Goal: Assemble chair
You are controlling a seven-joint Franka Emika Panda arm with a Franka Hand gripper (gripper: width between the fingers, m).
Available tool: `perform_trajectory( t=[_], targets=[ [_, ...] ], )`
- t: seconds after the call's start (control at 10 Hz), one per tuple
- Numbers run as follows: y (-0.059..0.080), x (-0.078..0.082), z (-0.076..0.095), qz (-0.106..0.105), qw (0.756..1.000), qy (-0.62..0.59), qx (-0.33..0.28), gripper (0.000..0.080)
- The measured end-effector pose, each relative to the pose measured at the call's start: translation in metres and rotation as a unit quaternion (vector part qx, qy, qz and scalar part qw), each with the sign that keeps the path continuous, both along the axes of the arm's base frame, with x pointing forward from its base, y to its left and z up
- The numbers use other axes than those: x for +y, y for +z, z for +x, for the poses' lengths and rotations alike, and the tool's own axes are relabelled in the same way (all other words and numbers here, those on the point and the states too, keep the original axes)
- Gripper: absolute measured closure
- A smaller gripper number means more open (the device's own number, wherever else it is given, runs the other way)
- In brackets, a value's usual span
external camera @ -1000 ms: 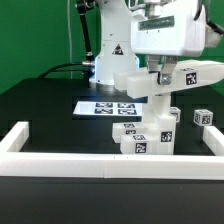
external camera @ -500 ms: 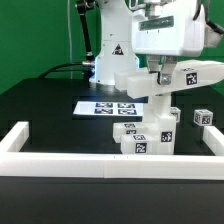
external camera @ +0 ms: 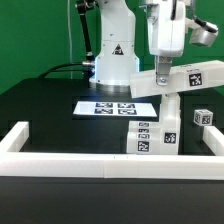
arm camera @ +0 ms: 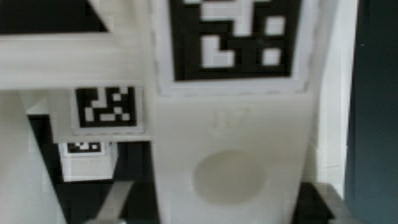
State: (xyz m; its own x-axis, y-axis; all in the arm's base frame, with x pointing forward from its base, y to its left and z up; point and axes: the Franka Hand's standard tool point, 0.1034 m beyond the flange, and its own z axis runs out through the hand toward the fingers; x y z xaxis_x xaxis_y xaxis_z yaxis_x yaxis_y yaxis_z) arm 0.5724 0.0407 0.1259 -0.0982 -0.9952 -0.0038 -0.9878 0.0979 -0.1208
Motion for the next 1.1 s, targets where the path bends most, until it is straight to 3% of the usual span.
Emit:
perform_trajectory(
  t=[0.4,0.6,1.1],
  targets=[
    [-0.0007,0.0002,-0.0002,-0.002,1.000,0.014,0.000,0.0500],
    [-0.0019,0.0003,-0.0007,-0.003,1.000,0.018,0.002,0.0192],
    [-0.0037,0.0001,-0.0013,-0.006,0.999,0.032,0.003,0.0151]
  ],
)
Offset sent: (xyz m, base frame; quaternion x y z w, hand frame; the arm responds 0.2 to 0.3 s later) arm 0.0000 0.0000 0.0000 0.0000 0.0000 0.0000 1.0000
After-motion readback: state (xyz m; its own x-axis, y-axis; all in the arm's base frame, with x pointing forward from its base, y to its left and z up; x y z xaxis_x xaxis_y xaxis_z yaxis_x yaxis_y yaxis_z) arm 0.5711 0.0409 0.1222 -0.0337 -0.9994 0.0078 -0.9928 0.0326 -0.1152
